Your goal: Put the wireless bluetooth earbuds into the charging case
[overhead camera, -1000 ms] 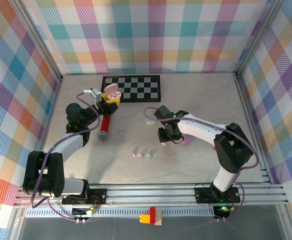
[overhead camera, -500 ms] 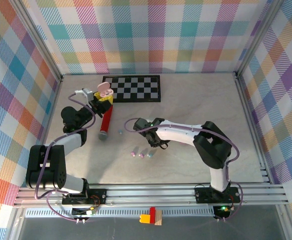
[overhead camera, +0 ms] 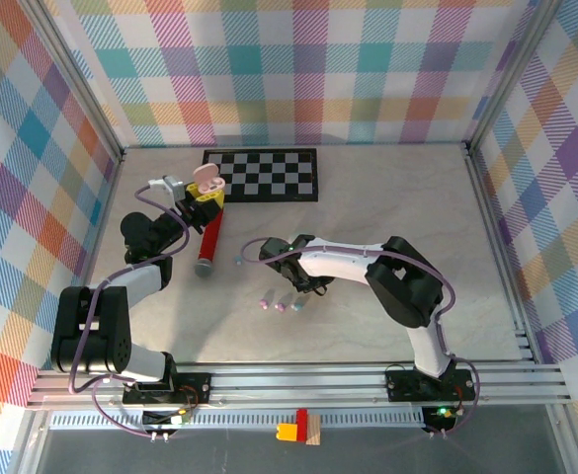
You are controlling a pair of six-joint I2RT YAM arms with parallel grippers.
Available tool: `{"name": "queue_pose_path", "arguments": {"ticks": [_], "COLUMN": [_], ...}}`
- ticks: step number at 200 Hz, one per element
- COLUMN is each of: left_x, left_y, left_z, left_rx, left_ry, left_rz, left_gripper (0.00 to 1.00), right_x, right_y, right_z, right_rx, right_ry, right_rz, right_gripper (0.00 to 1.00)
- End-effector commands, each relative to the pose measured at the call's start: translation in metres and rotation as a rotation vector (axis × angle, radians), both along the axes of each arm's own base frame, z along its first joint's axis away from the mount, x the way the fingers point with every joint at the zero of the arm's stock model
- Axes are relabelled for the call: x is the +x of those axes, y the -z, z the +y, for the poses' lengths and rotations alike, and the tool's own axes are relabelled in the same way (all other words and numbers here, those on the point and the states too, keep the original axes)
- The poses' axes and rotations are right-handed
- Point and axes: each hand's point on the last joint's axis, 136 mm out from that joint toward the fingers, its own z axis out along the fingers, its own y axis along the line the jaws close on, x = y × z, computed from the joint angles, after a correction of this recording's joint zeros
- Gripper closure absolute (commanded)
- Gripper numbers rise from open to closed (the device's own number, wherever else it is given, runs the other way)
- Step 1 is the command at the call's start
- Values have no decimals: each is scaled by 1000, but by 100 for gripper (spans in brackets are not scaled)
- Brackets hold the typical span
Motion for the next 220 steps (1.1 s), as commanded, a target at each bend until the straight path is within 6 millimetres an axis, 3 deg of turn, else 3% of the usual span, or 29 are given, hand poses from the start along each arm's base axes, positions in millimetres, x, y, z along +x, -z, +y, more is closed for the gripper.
{"name": "queue_pose_path", "arguments": {"ticks": [1, 78, 109, 165, 220], "left_x": [-10, -12, -13, -16, -20], "left_y": [-15, -15, -14, -13, -2], "left_z": [1, 1, 1, -7, -40], "left_rx": [8, 10, 20, 35, 117], "left_ry": [13, 15, 10, 20, 69], "left_rz": [-73, -77, -88, -104, -111], "left_gripper": [62, 62, 62, 62, 61], "right_x": [-2, -7, -5, 0, -3], "right_y": [-1, 3, -3, -40, -106], "right_z": [-1, -2, 2, 26, 66], "right_rx": [-23, -26, 13, 227, 639], "right_ry": [9, 24, 27, -31, -165], "right_rz": [10, 34, 19, -53, -67], "right_gripper": [70, 78, 83, 83, 82]}}
